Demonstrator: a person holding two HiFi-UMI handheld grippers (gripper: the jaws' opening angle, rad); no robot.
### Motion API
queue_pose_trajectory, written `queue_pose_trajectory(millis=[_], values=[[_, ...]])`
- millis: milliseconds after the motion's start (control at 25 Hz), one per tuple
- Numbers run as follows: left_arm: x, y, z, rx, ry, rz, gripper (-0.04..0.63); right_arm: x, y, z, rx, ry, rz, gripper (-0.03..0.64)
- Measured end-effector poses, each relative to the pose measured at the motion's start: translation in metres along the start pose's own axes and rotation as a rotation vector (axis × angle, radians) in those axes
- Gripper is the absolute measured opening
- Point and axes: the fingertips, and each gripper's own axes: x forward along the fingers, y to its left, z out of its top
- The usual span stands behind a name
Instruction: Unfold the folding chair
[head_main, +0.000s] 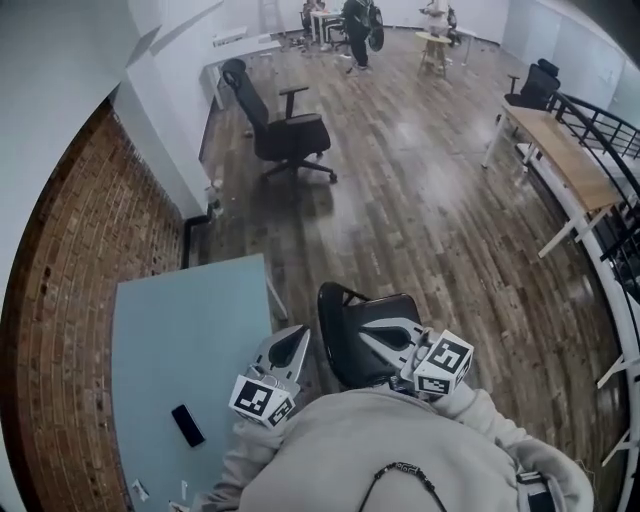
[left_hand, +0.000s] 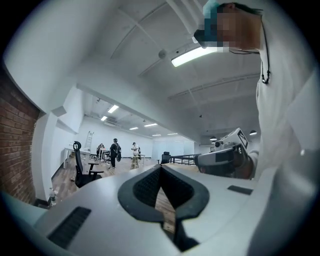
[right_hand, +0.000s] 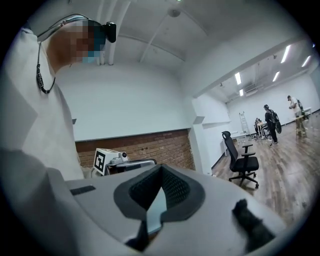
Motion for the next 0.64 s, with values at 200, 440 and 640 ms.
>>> queue_pose_trajectory(millis=[200,440,640], values=[[-0.017,0.004,0.004,0.006,0.012,0.023,0.006,0.009,0.011,0.0,0.0,0.008,-0.003,0.006],[-0.024,0.009,-0.002,0.016,0.005,0.004,0.006,0.014,0.013,-0.002,-0.048,0.025,-0.02,0.006],[-0.029,0.01,-0.004,0.015,0.014,-0.006,0.006,0.016,0.017,-0.009,-0.045,0.052,-0.023,0.006]])
